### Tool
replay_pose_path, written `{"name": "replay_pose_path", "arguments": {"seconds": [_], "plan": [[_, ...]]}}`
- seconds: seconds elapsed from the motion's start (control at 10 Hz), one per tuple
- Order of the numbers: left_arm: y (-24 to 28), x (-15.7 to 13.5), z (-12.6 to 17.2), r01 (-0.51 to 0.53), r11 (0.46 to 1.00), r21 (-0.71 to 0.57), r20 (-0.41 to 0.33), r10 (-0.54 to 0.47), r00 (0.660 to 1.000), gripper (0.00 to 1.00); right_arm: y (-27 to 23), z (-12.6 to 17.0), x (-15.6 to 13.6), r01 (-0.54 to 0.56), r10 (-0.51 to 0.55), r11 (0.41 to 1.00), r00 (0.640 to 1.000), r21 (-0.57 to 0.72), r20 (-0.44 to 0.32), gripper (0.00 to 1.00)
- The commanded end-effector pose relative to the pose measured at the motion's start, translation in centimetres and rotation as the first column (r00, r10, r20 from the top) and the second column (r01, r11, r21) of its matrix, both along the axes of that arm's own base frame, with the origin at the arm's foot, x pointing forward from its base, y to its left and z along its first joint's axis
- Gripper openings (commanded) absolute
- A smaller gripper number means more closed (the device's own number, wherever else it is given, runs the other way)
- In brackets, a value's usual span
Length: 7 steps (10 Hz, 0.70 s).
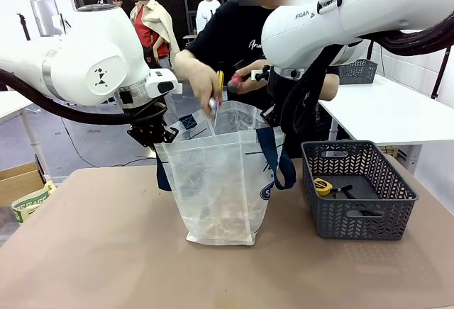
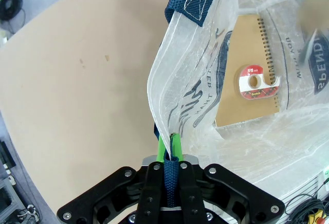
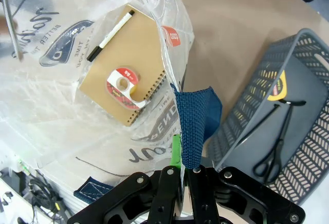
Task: Transfer purchased items from the store into the shopping bag.
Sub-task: Move the Reusable shopping bag to the right side of the table.
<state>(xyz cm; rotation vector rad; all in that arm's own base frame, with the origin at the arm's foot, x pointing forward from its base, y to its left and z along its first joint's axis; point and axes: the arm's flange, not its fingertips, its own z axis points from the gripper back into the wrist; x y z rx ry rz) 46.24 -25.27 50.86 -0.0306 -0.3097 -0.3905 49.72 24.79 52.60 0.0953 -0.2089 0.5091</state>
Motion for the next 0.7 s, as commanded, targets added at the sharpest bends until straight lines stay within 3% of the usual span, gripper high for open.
{"name": "replay_pose_path", "arguments": {"seconds": [0.0,0.6], "plan": [[0.3,0.06,0.05,-0.006,1.0,-0.001,0.001,0.006,1.0,0.0,-0.26,0.05,0.09,0.004,-0.004,1.0,1.0,-0.001,0.001,0.0],[0.3,0.06,0.05,-0.006,1.0,-0.001,0.001,0.006,1.0,0.0,-0.26,0.05,0.09,0.004,-0.004,1.0,1.0,-0.001,0.001,0.0]]}}
